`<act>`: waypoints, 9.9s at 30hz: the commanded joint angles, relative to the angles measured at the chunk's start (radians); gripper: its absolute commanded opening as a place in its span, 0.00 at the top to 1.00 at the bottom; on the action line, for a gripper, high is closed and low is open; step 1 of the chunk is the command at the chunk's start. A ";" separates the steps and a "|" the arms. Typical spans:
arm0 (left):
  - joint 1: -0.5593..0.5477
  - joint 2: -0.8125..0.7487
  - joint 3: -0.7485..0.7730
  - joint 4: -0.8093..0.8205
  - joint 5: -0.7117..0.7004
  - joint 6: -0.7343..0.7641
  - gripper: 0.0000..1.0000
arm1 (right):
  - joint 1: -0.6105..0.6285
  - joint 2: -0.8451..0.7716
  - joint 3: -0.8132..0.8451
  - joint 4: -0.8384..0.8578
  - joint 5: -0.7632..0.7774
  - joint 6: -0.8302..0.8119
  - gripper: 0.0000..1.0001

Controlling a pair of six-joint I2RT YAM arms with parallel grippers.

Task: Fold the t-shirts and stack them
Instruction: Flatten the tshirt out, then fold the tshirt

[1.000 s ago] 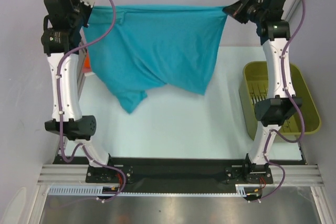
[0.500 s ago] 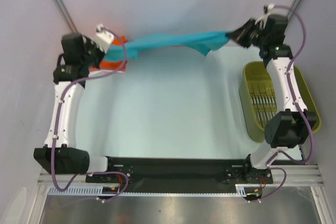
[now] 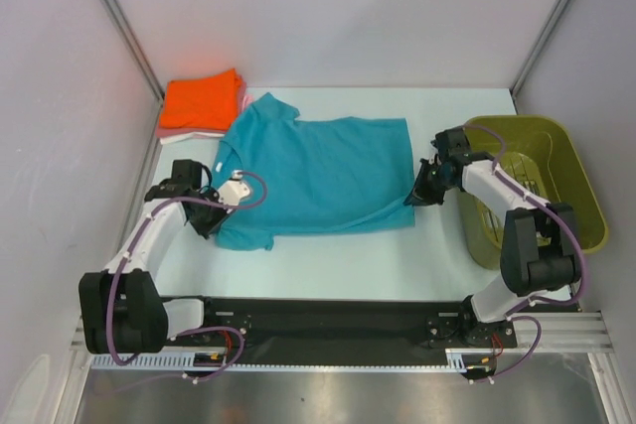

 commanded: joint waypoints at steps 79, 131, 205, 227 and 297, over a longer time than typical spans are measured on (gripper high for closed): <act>-0.126 0.169 0.257 0.127 -0.058 -0.053 1.00 | 0.087 -0.212 -0.089 -0.129 0.244 -0.057 0.61; -0.107 -0.262 0.154 -0.272 0.058 -0.032 1.00 | 0.143 -0.518 -0.178 -0.420 0.126 0.056 1.00; 0.067 0.436 0.182 0.037 0.058 -0.440 1.00 | 0.170 -0.188 -0.341 -0.051 0.414 0.131 1.00; 0.069 0.059 0.114 -0.353 -0.184 -0.188 0.41 | 0.228 -0.579 -0.197 -0.351 0.519 0.293 0.32; -0.065 0.378 0.243 0.175 -0.037 -0.494 0.47 | 0.644 0.314 0.321 0.441 0.183 -0.129 0.71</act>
